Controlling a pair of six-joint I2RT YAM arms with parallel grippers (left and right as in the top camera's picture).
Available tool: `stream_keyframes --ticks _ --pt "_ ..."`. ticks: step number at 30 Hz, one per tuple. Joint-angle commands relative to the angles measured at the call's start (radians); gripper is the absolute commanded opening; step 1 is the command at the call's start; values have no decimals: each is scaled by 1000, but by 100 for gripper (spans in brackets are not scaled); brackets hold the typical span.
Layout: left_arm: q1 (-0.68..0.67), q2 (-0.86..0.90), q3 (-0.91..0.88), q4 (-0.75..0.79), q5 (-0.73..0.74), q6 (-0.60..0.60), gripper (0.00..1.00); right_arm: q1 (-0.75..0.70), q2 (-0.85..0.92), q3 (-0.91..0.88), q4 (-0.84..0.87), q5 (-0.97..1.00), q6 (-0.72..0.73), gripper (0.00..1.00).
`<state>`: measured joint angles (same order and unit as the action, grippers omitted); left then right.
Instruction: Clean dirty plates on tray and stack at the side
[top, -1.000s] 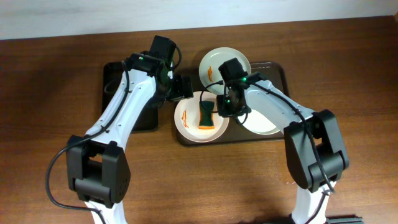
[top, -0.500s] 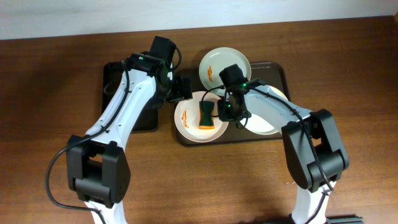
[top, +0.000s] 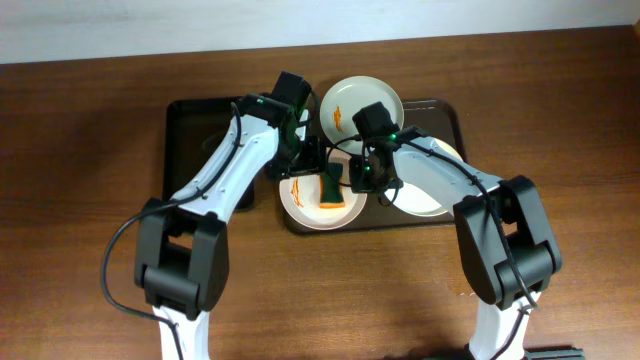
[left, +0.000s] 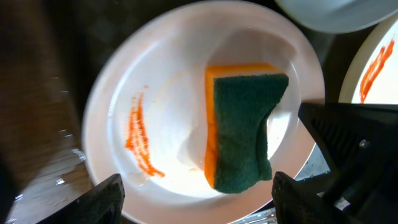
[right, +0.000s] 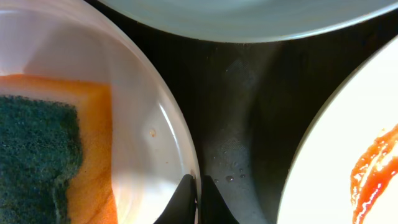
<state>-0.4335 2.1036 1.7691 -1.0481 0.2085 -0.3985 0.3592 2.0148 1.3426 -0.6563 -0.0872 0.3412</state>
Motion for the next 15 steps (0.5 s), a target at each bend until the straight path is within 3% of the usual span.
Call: stream_keyframes --ticks 1,15 --pt "20 75 -2 11 177 92 73 7 8 -7 0 17 1 4" --pt "19 107 -3 44 225 101 70 7 8 -7 6 12 1 4"
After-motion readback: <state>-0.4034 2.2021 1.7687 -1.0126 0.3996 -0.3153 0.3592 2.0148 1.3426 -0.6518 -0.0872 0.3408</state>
